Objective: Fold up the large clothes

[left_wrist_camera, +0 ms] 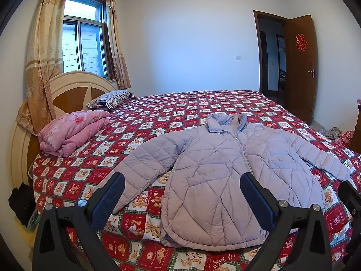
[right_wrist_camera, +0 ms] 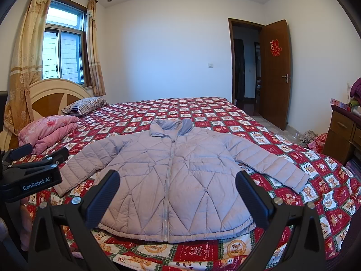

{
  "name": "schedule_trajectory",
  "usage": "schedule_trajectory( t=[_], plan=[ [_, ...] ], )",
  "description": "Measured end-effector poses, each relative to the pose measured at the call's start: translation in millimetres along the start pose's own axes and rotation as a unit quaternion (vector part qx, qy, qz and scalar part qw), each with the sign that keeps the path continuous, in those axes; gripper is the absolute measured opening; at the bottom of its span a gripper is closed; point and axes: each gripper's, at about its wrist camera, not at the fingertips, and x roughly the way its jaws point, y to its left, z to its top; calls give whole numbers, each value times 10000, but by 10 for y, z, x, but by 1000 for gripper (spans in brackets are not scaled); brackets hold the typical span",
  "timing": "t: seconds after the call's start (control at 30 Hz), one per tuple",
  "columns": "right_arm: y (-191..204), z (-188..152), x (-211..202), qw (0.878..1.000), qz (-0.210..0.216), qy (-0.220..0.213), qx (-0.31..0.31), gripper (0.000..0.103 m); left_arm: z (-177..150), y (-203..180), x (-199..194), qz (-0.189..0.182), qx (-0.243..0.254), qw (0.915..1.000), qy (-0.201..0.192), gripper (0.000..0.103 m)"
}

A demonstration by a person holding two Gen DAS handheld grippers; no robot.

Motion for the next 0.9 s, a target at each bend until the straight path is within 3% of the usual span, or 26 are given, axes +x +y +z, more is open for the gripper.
schedule_trajectory(
  t=[0.9],
  plan=[
    [14,-4,-17,9999,-32,83,69,103,14,43,34,37,-19,10000,-29,102]
  ],
)
